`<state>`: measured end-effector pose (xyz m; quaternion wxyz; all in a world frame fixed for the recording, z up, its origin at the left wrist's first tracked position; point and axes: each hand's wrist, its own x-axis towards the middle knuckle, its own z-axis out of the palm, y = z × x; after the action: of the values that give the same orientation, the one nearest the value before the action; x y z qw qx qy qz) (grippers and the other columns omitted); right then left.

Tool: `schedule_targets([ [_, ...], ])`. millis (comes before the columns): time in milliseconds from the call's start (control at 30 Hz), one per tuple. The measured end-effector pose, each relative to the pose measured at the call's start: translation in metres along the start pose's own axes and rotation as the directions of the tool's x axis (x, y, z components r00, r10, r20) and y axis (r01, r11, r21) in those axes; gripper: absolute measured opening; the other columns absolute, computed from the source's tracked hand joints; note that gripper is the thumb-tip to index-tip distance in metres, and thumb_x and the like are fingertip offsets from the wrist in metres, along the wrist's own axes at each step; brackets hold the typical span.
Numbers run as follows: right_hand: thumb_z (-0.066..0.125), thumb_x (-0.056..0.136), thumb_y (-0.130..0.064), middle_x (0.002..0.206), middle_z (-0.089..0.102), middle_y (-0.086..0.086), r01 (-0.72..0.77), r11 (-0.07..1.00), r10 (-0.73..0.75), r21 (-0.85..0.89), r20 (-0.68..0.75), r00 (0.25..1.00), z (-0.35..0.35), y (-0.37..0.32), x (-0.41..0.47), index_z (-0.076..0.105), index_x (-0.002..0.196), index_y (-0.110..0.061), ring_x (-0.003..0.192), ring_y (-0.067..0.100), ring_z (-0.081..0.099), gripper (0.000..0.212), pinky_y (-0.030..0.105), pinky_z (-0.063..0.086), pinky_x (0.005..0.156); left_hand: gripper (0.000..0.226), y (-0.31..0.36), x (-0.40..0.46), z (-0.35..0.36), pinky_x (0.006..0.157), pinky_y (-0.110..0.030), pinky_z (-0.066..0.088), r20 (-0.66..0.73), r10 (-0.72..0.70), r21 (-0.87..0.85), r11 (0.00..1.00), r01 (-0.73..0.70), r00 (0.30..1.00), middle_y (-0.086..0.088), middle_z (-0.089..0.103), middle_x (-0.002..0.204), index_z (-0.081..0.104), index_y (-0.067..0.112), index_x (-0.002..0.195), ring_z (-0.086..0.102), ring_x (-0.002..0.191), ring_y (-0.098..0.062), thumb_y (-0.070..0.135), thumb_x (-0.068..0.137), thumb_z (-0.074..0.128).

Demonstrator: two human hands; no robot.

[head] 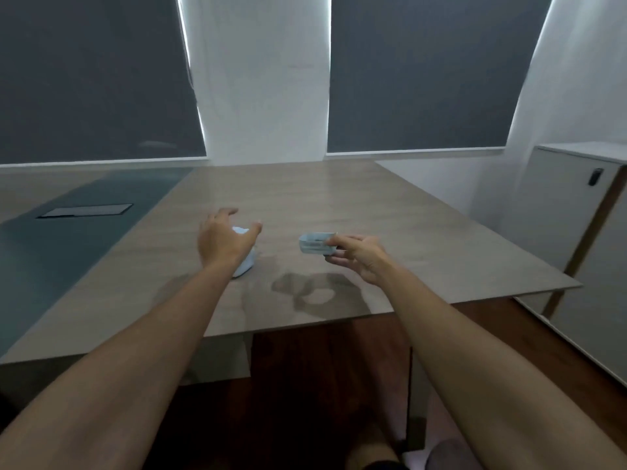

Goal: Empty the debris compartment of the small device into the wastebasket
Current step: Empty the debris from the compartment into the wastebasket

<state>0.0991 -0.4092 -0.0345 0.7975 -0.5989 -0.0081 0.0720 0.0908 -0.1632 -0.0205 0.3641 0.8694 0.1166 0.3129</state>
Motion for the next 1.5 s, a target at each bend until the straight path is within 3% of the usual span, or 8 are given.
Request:
schedule_targets([
  [167, 0.075, 0.077, 0.001, 0.113, 0.066, 0.027, 0.068, 0.997, -0.064, 0.039, -0.101, 0.993, -0.048, -0.020, -0.036, 0.057, 0.120, 0.010, 0.087, 0.034, 0.071, 0.048, 0.037, 0.063, 0.074, 0.043, 0.068, -0.026, 0.022, 0.099, -0.036, 0.043, 0.086, 0.185, -0.101, 0.979, -0.176, 0.979, -0.007, 0.070, 0.117, 0.069, 0.016, 0.114, 0.058, 0.116, -0.030, 0.040, 0.079, 0.065],
  [333, 0.071, 0.081, 0.002, 0.099, 0.065, 0.021, 0.111, 0.993, -0.100, 0.045, -0.202, 0.974, -0.108, -0.034, -0.085, 0.056, 0.119, 0.006, 0.079, 0.030, 0.068, 0.041, 0.037, 0.062, 0.074, 0.048, 0.128, -0.074, 0.055, 0.099, -0.034, 0.046, 0.302, 0.158, -0.259, 0.963, -0.079, 0.940, -0.006, 0.070, 0.120, 0.067, 0.013, 0.120, 0.062, 0.115, -0.027, 0.041, 0.082, 0.061],
  [600, 0.062, 0.087, 0.001, 0.091, 0.071, 0.010, 0.079, 0.995, -0.095, -0.062, -0.303, 0.948, -0.221, -0.037, -0.195, 0.067, 0.101, -0.004, 0.078, 0.018, 0.071, 0.016, 0.034, 0.061, 0.080, 0.038, 0.194, -0.184, 0.117, 0.088, -0.037, 0.057, 0.595, 0.305, -0.456, 0.890, 0.000, 0.744, -0.007, 0.076, 0.096, 0.075, 0.014, 0.098, 0.072, 0.090, -0.027, 0.043, 0.079, 0.058],
  [767, 0.061, 0.087, 0.003, 0.104, 0.069, 0.014, -0.023, 0.999, 0.011, -0.025, -0.389, 0.921, -0.287, -0.005, -0.247, 0.065, 0.113, -0.004, 0.091, 0.023, 0.071, 0.026, 0.034, 0.061, 0.078, 0.028, 0.192, -0.257, 0.163, 0.056, -0.031, 0.057, 0.744, 0.309, -0.462, 0.878, 0.123, 0.592, -0.010, 0.072, 0.077, 0.070, 0.007, 0.093, 0.064, 0.061, -0.018, 0.032, 0.088, 0.057],
  [967, 0.068, 0.080, 0.004, 0.107, 0.071, 0.017, -0.176, 0.981, 0.193, 0.079, -0.445, 0.874, -0.345, 0.072, -0.260, 0.064, 0.113, -0.005, 0.098, 0.027, 0.070, 0.035, 0.039, 0.059, 0.083, 0.023, 0.139, -0.322, 0.222, 0.068, -0.037, 0.062, 0.863, 0.185, -0.285, 0.946, 0.152, 0.470, -0.010, 0.072, 0.082, 0.070, 0.015, 0.083, 0.068, 0.077, -0.023, 0.033, 0.090, 0.058],
  [1167, 0.065, 0.080, 0.014, 0.101, 0.070, 0.017, -0.316, 0.940, 0.341, 0.133, -0.441, 0.830, -0.394, 0.163, -0.241, 0.066, 0.104, -0.004, 0.097, 0.029, 0.069, 0.030, 0.042, 0.058, 0.088, 0.037, 0.077, -0.365, 0.289, 0.090, -0.039, 0.055, 0.926, -0.050, -0.015, 0.985, 0.169, 0.374, -0.009, 0.070, 0.115, 0.066, 0.013, 0.116, 0.065, 0.105, -0.030, 0.036, 0.088, 0.059],
  [1300, 0.065, 0.079, 0.018, 0.102, 0.068, 0.015, -0.418, 0.897, 0.437, 0.140, -0.409, 0.801, -0.419, 0.228, -0.225, 0.066, 0.105, -0.002, 0.101, 0.031, 0.066, 0.033, 0.043, 0.058, 0.085, 0.048, 0.035, -0.402, 0.333, 0.085, -0.026, 0.039, 0.950, -0.187, 0.132, 0.966, 0.221, 0.249, -0.011, 0.056, 0.135, 0.047, 0.012, 0.136, 0.055, 0.122, -0.030, 0.034, 0.093, 0.054],
  [1500, 0.064, 0.076, 0.024, 0.098, 0.064, 0.013, -0.565, 0.816, 0.553, 0.122, -0.449, 0.702, -0.433, 0.314, -0.214, 0.060, 0.115, 0.005, 0.087, 0.026, 0.066, 0.043, 0.035, 0.063, 0.068, 0.063, -0.026, -0.441, 0.385, 0.109, -0.041, 0.038, 0.877, -0.367, 0.306, 0.924, 0.229, 0.311, -0.020, 0.037, 0.150, 0.032, 0.013, 0.149, 0.040, 0.137, -0.037, 0.023, 0.092, 0.057],
])
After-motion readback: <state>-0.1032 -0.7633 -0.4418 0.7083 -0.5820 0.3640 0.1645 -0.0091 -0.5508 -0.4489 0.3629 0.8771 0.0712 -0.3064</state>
